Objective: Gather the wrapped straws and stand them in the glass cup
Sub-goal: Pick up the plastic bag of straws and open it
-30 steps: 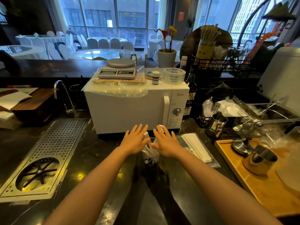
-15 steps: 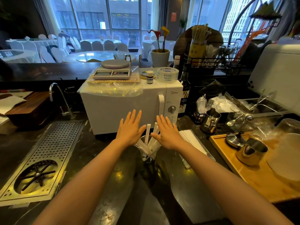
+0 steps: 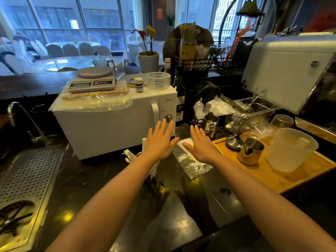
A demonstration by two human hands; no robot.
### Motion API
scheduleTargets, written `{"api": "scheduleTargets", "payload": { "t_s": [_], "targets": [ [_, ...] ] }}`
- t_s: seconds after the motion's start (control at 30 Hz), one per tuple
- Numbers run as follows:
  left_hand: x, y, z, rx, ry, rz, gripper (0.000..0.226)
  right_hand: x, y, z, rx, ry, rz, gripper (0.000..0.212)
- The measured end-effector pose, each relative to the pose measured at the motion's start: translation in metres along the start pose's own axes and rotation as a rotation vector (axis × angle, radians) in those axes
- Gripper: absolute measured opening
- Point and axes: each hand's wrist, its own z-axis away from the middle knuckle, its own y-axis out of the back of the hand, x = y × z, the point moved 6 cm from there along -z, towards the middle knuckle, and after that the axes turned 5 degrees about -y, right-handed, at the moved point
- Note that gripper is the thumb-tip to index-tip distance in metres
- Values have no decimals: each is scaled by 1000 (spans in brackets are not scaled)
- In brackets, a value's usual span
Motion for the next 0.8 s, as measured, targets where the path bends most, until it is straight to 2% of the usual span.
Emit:
{"api": "scheduleTargets", "payload": {
  "t_s": [0.27, 0.6, 0.8],
  "targets": [
    [52, -60, -32, -94, -37, 6, 66, 68, -7, -12, -83, -70, -34, 74],
    [54, -157, -30, -247, 162, 48, 72, 126, -52, -28, -261, -103, -110, 77],
    [54, -194, -14, -325, 245, 120, 77, 140, -68, -37, -240, -140, -144, 77]
  ]
}}
